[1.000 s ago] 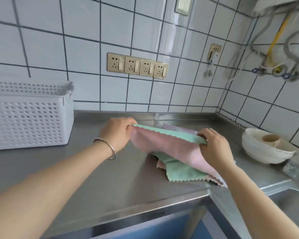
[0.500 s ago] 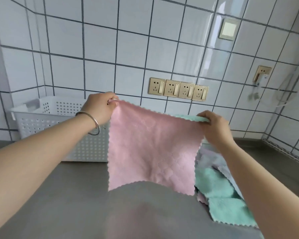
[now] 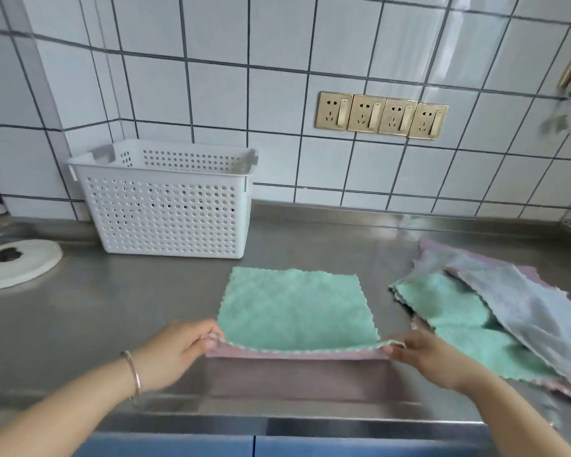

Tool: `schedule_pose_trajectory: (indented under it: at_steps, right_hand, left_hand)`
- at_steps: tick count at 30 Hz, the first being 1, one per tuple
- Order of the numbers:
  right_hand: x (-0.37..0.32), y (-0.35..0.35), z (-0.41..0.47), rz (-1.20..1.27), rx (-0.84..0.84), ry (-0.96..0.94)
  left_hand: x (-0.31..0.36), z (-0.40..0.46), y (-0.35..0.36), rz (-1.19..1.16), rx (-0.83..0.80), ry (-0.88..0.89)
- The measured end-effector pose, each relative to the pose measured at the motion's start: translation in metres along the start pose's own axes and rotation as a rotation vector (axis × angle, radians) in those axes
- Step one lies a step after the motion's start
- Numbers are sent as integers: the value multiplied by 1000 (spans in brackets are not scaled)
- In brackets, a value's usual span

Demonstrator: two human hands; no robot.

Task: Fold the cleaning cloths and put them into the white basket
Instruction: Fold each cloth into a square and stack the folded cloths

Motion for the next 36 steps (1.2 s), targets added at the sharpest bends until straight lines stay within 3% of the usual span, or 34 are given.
schedule_pose_trajectory:
  at_steps: [6, 9, 11, 16, 22, 36]
  right_hand:
    - [25, 20, -4, 121, -191, 33]
    - [26, 20, -8, 67, -289, 81]
    - [24, 18, -3, 52, -294, 83]
    - [28, -2, 39, 153, -41, 126]
    - [36, -6, 81, 160, 182, 221]
    - [29, -8, 116, -210, 402, 272]
  left_hand:
    - [-11, -4, 22, 9, -90, -64]
    - [-8, -2, 25, -6, -206, -58]
    - [-6, 7, 19, -35, -180, -64]
    - [-21, 49, -5, -123, 130, -194]
    - [-44, 87, 0, -36, 267, -391]
    - [-72, 117, 20, 50, 221, -561]
Point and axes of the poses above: each hand's wrist, its own z-axis towards the middle knuckle, its own y-axis out of the palm, x = y × z, the point moved 8 cm from there along z, towards the middle knuckle, and after that the axes turned 5 degrees about y, right-handed, at the moved point
